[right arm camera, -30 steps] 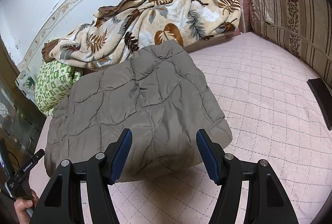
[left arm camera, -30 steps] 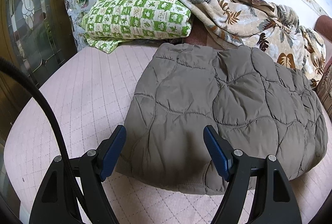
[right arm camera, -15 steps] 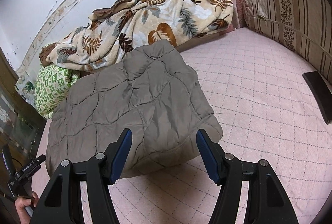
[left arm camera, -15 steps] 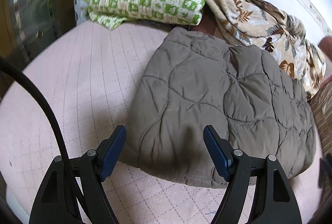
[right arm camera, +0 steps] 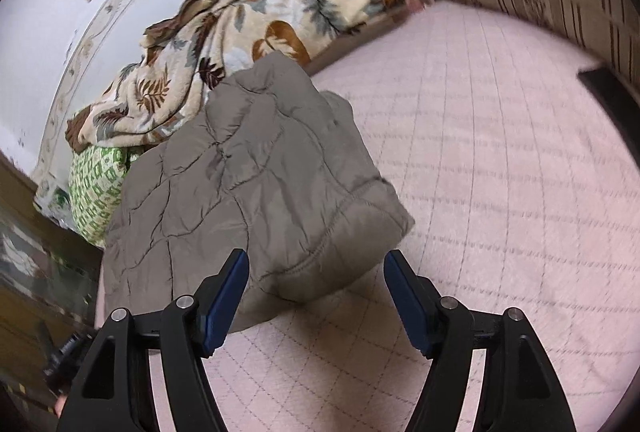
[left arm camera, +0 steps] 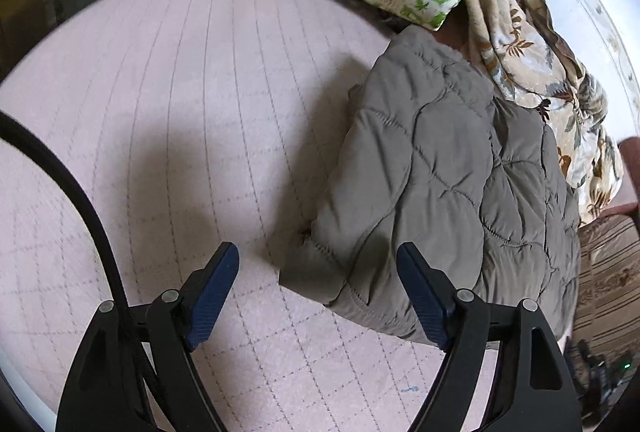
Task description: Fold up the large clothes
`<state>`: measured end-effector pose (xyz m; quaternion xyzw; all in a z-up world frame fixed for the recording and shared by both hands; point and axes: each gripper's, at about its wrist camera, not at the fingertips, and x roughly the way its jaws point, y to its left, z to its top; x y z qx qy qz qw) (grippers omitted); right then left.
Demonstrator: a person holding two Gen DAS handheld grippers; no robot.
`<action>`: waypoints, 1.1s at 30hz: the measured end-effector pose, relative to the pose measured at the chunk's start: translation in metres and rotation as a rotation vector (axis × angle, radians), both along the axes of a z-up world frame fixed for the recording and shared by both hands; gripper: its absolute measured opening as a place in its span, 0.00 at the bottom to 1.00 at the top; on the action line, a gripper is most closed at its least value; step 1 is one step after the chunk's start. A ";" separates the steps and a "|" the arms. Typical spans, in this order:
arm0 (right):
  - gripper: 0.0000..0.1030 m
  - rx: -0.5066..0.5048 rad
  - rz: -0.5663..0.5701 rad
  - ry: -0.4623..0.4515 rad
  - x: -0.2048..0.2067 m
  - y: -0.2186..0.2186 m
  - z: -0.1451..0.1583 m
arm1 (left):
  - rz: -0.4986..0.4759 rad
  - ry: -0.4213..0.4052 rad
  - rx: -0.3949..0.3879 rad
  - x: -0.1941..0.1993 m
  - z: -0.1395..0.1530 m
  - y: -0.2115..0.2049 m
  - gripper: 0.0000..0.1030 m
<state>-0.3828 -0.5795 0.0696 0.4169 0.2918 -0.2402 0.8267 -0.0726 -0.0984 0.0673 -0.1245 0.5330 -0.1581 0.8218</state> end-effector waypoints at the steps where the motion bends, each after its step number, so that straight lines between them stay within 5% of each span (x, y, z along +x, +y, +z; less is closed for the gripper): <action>1: 0.72 0.017 -0.009 -0.005 -0.001 -0.001 -0.003 | 0.003 0.017 -0.013 0.001 -0.003 0.001 0.78; 19: 0.80 0.259 -0.130 -0.159 -0.006 -0.026 -0.056 | 0.073 0.146 -0.267 0.000 -0.057 -0.007 0.86; 28: 0.88 0.315 -0.193 -0.220 0.022 -0.041 -0.085 | 0.101 0.085 -0.265 0.002 -0.057 -0.024 0.89; 30: 0.81 0.276 -0.184 -0.206 0.032 -0.041 -0.081 | 0.094 0.046 -0.236 0.003 -0.053 -0.031 0.76; 31: 0.67 0.258 -0.181 -0.196 0.033 -0.041 -0.080 | 0.082 0.019 -0.211 0.003 -0.050 -0.035 0.72; 33: 0.53 0.165 -0.149 -0.147 0.041 -0.037 -0.069 | 0.053 -0.050 -0.142 0.001 -0.039 -0.045 0.59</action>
